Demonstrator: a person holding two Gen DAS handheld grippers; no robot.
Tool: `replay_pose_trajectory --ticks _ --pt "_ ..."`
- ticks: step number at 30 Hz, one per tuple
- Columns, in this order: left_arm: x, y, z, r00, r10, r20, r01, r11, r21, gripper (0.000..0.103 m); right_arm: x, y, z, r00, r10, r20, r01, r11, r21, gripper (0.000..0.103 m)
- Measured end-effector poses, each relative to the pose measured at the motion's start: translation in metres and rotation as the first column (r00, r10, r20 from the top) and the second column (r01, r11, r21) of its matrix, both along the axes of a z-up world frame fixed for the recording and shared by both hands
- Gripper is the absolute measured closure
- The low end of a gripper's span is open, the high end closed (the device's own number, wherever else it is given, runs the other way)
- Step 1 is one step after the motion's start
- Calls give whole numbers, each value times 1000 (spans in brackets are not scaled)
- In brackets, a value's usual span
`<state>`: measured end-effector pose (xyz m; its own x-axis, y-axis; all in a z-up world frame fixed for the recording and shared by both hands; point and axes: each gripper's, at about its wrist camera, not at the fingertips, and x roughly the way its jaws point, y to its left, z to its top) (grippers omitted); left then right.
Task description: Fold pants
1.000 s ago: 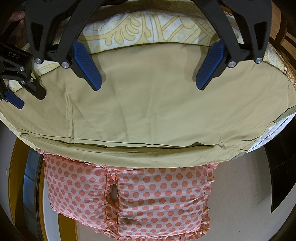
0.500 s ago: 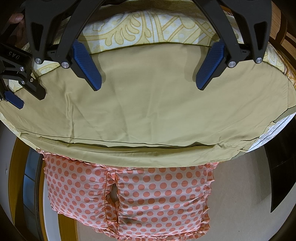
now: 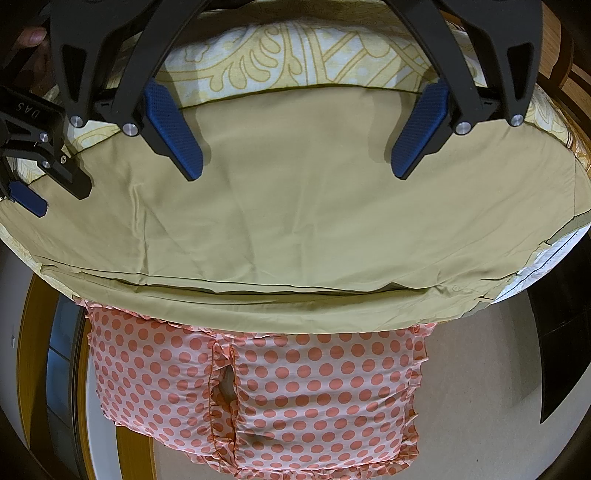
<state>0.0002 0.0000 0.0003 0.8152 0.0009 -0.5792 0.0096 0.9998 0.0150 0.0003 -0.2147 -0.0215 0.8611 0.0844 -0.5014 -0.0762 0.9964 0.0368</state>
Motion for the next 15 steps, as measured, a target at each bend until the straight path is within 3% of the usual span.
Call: replay_pose_trajectory --ticks 4,7,8,11,15 --pt "0 0 0 1000 -1 0 1 1000 1 2 -3 3 -5 1000 0 14 0 1000 1 1" --pt "2 3 3 1000 -10 -26 10 1000 -8 2 6 -2 -2 998 40 -51 -40 999 7 1" --pt "4 5 6 999 -13 -30 13 1000 -15 2 16 -9 5 995 52 -85 -51 998 21 1" --pt "12 16 27 1000 19 15 -19 1000 -11 2 39 -40 34 998 4 -58 0 997 72 1" --pt "34 36 51 996 57 69 -55 998 -22 2 105 -111 76 987 -130 -98 148 966 214 1"
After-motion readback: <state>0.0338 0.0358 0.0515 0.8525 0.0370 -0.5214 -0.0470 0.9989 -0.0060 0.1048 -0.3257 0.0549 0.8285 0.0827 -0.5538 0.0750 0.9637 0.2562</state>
